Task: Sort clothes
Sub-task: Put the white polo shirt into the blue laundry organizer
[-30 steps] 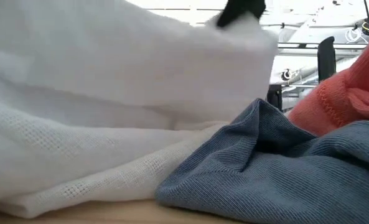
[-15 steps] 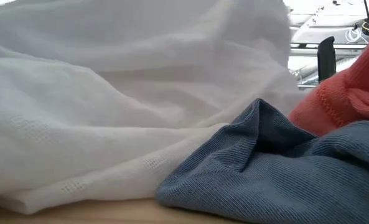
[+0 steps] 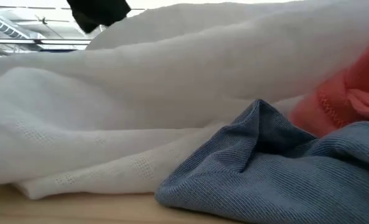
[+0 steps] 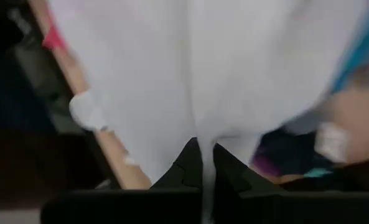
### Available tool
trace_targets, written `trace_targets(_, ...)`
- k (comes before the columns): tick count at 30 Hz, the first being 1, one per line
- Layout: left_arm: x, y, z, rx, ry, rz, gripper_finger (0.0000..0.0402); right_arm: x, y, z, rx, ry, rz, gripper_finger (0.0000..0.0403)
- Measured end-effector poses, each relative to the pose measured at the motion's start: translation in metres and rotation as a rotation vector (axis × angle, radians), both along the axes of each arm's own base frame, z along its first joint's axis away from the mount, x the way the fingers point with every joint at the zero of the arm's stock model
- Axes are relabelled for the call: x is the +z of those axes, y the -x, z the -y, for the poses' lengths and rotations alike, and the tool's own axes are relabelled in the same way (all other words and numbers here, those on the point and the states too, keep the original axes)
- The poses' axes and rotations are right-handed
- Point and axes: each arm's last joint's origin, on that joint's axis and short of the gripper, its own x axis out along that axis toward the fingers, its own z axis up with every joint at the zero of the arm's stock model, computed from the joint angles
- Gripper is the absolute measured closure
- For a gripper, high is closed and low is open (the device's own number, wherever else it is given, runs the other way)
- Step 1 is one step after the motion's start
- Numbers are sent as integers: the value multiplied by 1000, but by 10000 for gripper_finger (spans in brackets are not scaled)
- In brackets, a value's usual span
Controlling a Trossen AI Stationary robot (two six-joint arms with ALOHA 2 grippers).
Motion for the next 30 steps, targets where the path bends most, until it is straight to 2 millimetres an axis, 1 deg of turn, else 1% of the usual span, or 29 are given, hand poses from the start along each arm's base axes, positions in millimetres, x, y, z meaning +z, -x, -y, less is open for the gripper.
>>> trace_targets(3,-20,-6,6,-3,5,-65,254,-24,-2,-15,40,-30,-17,399)
trace_targets(5,-35,-10,11,-7,21,-121,254,-42,-1,-21,41,-27,-32,386)
trace_targets(9,-62,-14,21,-62,143,-274,254,-74,6,-26,-5,-63,-158,341)
trace_targets(12,-74,-14,26,-108,266,-386,254,-87,12,-27,10,-112,-256,297)
trace_targets(15,-76,-12,30,-157,318,-434,254,-85,14,-26,39,-140,-308,258)
trace_targets(17,-72,-11,30,-183,316,-427,254,-78,12,-25,39,-132,-286,240)
trace_targets(19,-66,-10,30,-196,319,-407,254,-66,8,-25,51,-123,-231,228)
trace_targets(22,-57,-9,28,-206,320,-374,254,-43,1,-26,114,-75,-66,221)
trace_targets(24,-52,-8,27,-220,308,-352,254,-28,-5,-25,177,36,108,222)
trace_targets(26,-45,-6,26,-240,298,-322,254,-21,-13,-21,197,211,286,225)
trace_targets(27,-41,-5,25,-257,291,-305,254,-20,-17,-18,198,288,336,227)
trace_targets(28,-36,-4,24,-270,281,-283,254,-21,-23,-13,189,329,356,229)
trace_targets(30,-24,-1,20,-268,247,-231,254,-28,-36,0,187,354,365,230)
